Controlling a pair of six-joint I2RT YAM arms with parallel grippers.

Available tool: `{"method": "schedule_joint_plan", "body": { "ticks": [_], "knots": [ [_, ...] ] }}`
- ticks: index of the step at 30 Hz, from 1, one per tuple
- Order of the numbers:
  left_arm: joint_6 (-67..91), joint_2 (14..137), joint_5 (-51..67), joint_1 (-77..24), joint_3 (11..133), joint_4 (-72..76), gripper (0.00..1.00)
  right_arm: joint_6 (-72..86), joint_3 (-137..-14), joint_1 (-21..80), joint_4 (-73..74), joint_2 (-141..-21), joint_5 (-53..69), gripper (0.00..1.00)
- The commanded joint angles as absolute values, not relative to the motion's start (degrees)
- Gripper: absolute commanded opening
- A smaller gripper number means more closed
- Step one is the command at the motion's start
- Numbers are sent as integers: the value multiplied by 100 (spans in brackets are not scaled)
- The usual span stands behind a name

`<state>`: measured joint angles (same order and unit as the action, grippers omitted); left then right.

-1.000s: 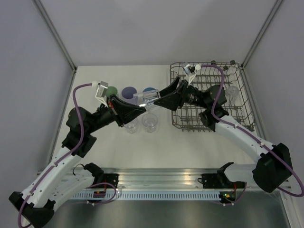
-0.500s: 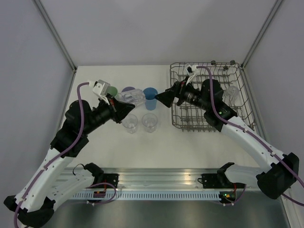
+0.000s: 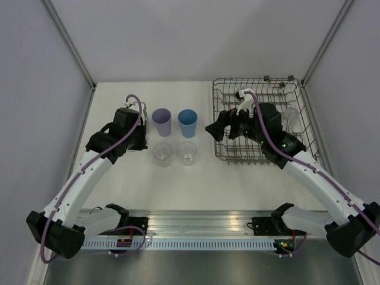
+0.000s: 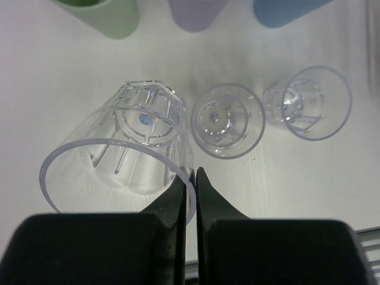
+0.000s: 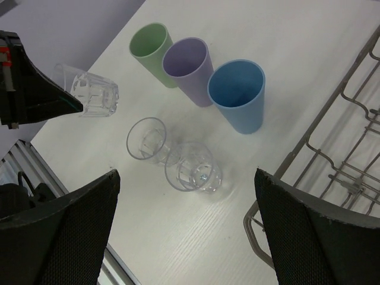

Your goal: Unload the cups from the dish rack

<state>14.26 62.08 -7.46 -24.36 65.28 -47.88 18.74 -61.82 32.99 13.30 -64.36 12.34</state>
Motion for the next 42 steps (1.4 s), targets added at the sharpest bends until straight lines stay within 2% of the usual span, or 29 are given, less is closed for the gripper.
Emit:
{"method": "schedule_joint_plan", "body": {
  "ticks": [1, 10, 23, 42],
  "knots": [
    [1143, 6468, -730, -2215, 6767, -5045, 2, 1538, -6205, 3287, 1572, -6135, 1037, 98],
    [1151, 7759, -799, -2021, 7093, -5484, 2, 1231, -6258, 3296, 2038, -5907, 1002, 98],
    [1081, 8753, -598, -2004, 7137, -5528, 2, 774, -6135, 3287, 2426, -5704, 1046, 98],
    [1002, 9378, -422, -1819, 7137, -5432, 7, 642, -5985, 3287, 2452, -5581, 1002, 98]
  ]
}}
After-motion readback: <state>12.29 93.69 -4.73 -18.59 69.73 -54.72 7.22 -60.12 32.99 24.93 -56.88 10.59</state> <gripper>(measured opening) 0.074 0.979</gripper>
